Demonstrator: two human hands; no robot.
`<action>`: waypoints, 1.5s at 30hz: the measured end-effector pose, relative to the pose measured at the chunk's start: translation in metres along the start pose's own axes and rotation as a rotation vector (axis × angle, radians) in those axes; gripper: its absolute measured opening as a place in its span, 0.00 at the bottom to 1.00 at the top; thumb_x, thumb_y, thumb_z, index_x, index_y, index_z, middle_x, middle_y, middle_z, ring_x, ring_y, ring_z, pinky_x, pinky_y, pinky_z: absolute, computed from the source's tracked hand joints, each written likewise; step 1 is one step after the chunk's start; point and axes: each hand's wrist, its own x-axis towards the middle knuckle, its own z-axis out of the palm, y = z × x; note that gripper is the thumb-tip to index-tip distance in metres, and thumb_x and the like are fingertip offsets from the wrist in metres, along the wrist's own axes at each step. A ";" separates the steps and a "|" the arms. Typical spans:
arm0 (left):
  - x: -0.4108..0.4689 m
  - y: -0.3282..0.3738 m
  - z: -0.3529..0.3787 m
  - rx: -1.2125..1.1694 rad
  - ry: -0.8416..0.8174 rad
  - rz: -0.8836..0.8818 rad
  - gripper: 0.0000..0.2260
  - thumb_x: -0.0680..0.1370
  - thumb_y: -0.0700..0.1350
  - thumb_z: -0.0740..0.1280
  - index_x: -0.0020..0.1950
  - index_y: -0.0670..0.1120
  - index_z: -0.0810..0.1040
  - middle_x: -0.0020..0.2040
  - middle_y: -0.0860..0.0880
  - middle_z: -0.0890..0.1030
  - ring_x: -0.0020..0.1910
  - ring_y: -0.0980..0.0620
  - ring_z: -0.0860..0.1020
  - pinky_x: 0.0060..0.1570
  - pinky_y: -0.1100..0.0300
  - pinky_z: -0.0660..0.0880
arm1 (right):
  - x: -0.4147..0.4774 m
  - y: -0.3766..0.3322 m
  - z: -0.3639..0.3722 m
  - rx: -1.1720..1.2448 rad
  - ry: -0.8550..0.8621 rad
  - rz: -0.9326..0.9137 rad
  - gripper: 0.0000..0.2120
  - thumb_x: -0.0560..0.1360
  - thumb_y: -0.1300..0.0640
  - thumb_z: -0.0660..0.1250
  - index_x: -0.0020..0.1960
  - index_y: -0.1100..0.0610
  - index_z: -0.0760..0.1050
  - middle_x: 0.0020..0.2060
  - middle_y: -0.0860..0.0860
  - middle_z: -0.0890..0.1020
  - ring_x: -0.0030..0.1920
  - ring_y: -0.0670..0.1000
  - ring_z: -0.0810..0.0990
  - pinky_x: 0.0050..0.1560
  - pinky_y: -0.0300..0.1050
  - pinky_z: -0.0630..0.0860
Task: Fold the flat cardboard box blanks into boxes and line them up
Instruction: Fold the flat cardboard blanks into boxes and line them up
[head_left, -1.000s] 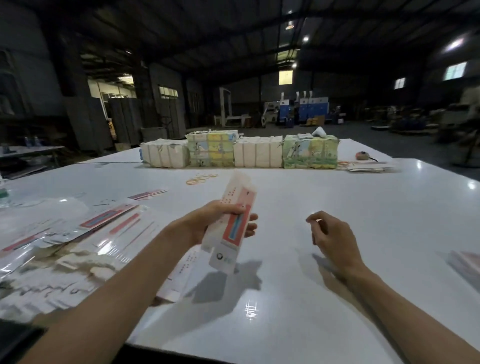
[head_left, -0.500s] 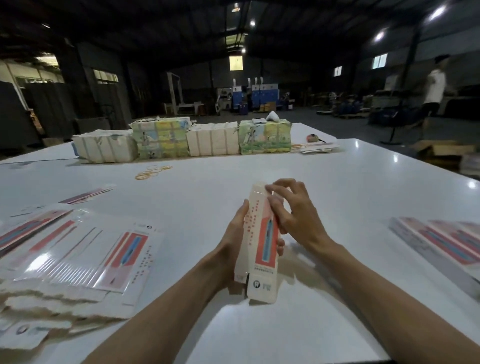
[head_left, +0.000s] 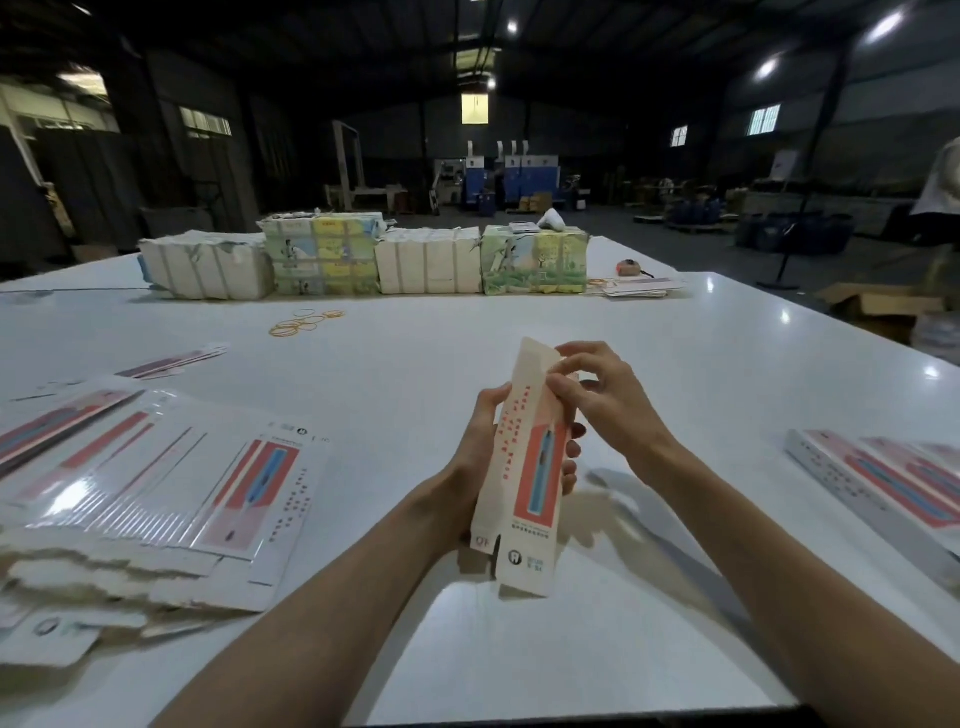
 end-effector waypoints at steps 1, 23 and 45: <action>0.001 0.000 0.000 0.030 -0.006 -0.005 0.31 0.81 0.68 0.54 0.58 0.42 0.81 0.49 0.40 0.83 0.41 0.45 0.84 0.45 0.53 0.82 | 0.000 -0.001 -0.002 0.046 -0.016 0.042 0.07 0.82 0.55 0.70 0.47 0.57 0.83 0.65 0.47 0.76 0.60 0.53 0.81 0.48 0.38 0.83; 0.001 0.005 -0.003 -0.196 0.107 0.031 0.30 0.81 0.69 0.58 0.49 0.42 0.80 0.36 0.43 0.78 0.31 0.49 0.79 0.34 0.58 0.81 | -0.024 -0.002 0.029 0.458 -0.099 0.100 0.25 0.81 0.49 0.69 0.75 0.46 0.67 0.52 0.52 0.87 0.51 0.53 0.87 0.55 0.53 0.84; 0.002 0.000 -0.001 0.322 0.241 0.402 0.41 0.76 0.39 0.76 0.73 0.73 0.58 0.67 0.46 0.76 0.51 0.40 0.87 0.47 0.47 0.86 | -0.020 -0.010 0.017 0.269 -0.121 -0.024 0.19 0.76 0.42 0.73 0.66 0.34 0.74 0.52 0.47 0.86 0.56 0.50 0.86 0.49 0.38 0.83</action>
